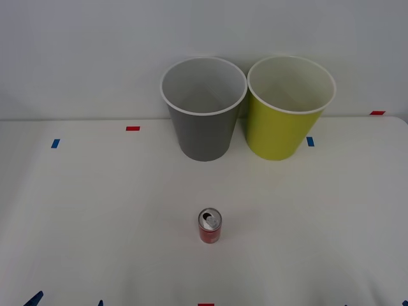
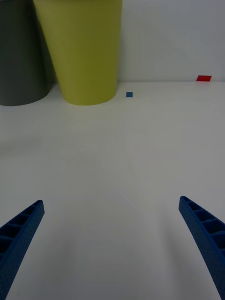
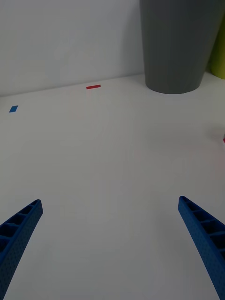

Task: Put cans in the gray bin and PET bottles in the light green bin.

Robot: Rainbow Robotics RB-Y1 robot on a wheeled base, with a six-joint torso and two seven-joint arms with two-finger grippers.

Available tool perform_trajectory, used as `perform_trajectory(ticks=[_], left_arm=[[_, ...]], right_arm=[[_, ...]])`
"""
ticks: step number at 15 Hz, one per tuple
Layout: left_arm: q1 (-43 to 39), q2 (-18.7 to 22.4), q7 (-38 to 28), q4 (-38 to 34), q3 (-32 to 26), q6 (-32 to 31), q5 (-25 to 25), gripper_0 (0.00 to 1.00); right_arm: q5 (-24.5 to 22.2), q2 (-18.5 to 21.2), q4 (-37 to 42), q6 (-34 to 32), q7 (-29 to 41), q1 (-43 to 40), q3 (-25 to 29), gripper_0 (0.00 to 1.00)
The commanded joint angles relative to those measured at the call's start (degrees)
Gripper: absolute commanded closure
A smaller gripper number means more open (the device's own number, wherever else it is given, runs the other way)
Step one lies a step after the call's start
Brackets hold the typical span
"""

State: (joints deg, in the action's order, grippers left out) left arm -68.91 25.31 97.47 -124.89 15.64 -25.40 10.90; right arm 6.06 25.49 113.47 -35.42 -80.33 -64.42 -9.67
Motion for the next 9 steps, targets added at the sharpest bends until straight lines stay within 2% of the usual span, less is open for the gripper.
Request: perform_trajectory(ticks=[1, 9], left_arm=[[0.00, 0.00, 0.00, 0.00, 0.00, 0.00, 0.00, 0.00], [0.00, 0.00, 0.00, 0.00, 0.00, 0.00, 0.00, 0.00]], right_arm=[[0.00, 0.00, 0.00, 0.00, 0.00, 0.00, 0.00, 0.00], [0.00, 0.00, 0.00, 0.00, 0.00, 0.00, 0.00, 0.00]])
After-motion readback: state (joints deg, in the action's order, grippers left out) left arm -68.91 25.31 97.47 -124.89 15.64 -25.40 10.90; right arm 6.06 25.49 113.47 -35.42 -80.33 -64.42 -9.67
